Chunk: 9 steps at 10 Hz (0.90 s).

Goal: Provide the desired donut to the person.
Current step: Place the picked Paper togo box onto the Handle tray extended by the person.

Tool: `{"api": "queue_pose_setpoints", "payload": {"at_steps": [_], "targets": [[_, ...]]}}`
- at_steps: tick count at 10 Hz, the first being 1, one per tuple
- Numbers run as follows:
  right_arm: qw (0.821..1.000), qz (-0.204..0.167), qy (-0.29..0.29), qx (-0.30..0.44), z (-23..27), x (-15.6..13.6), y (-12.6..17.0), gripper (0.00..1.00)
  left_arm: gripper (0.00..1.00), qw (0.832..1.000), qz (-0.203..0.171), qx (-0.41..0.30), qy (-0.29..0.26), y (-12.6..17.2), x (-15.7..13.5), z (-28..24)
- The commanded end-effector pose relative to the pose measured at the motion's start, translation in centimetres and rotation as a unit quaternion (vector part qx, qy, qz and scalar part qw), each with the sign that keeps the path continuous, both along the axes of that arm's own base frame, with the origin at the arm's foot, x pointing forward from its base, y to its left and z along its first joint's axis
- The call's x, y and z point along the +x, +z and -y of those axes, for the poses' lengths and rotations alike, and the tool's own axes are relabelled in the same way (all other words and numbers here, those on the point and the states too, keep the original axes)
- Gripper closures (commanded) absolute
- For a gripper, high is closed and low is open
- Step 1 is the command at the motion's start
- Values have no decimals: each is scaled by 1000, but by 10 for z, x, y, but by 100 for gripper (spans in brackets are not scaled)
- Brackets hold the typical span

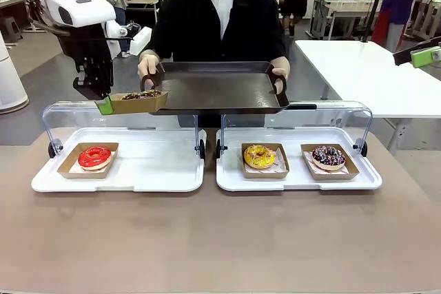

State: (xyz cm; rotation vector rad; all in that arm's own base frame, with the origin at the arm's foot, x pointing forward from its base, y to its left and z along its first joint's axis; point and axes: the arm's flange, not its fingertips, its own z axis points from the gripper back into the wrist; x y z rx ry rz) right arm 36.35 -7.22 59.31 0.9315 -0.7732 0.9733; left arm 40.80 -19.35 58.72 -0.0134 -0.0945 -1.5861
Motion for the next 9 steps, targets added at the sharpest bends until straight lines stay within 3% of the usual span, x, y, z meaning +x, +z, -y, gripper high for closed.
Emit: {"api": "queue_pose_setpoints", "payload": {"at_steps": [1,5,9], "targets": [[1000,5,3,5,-1,0,1,0,99,999,35,9,4,27,4,1],[1000,5,3,5,-1,0,1,0,99,999,45,26,9,54,35,30],[1000,5,3,5,-1,0,1,0,99,998,60,25,-13,42,85,66]]}}
